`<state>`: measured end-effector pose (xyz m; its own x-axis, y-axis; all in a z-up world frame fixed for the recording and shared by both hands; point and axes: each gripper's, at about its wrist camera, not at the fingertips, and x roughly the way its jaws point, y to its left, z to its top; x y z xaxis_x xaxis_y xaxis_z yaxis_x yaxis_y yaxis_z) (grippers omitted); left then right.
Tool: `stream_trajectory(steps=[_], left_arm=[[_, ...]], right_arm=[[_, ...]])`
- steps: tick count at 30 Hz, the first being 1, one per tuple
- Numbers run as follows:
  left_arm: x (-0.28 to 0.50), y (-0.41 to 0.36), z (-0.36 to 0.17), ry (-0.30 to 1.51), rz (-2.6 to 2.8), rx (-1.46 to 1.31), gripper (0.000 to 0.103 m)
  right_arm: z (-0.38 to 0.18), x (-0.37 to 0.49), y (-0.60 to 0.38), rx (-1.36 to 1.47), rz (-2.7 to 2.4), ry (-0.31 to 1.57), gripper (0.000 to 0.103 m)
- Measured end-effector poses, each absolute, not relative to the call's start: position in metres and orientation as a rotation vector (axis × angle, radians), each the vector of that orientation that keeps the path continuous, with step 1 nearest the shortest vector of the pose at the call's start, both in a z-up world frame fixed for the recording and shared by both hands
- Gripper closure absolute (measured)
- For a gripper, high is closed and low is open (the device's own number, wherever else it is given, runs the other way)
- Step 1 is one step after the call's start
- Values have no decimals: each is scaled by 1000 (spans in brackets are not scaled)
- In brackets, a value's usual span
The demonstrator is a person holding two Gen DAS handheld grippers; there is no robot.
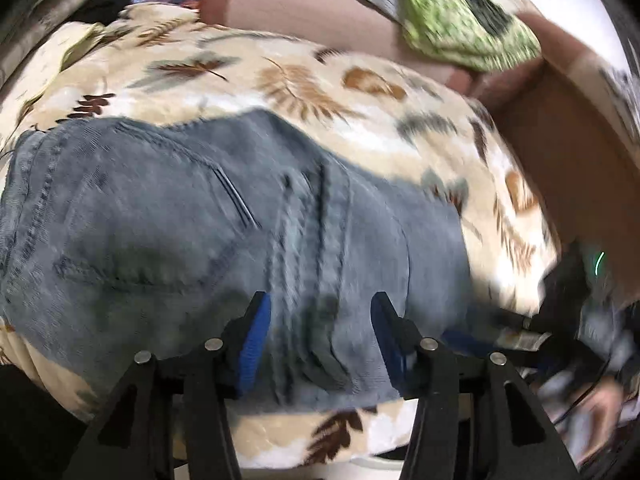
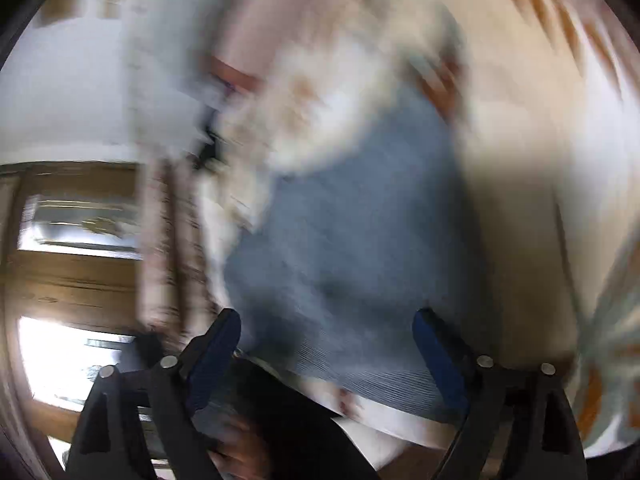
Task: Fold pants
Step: 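Fold the jeans over with both tools and release onto the blanket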
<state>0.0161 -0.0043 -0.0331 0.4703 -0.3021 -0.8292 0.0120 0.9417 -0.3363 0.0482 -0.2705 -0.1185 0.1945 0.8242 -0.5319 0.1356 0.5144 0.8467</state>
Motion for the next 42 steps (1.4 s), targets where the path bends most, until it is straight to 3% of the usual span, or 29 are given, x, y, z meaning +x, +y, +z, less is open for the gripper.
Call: stream_trajectory(steps=[1,6,7,10,12,16,22,29,33,35,36,42], left_arm=[[22,-3,-31,1064,-193,-305,50],[62,-27,-9,1003,-264,-287,46],[71,-35,-11,1013,-272,-263,42],[94,-63,-57,1123,-128,24,41],[94,-53,-78,1110,-111,-9,35],[86,-44,-64,1112,-125,-66,35],[50,12,-34,1024,-170,-277,35],[-14,145,-25,899,54,-523,28],[-20,179,-38,919,128,-586,28],[-21,180,-36,910,120,-587,28],[-20,177,-33,905,111,-559,28],[4,160,-12,871,183,-347,27]], right_arm=[[-121,44,-274,971,604,1238,14],[-99,39,-280,926,575,1226,14],[-99,37,-277,917,601,1230,14],[-110,30,-275,918,609,1218,14],[-104,27,-279,914,600,1214,14],[-78,21,-268,827,635,1184,14],[-106,30,-253,809,639,1231,11],[-43,40,-234,733,700,1125,10],[-59,54,-197,698,727,1172,7],[-96,59,-178,574,651,1306,8],[-97,57,-175,549,637,1283,7],[-25,84,-145,307,663,1181,7]])
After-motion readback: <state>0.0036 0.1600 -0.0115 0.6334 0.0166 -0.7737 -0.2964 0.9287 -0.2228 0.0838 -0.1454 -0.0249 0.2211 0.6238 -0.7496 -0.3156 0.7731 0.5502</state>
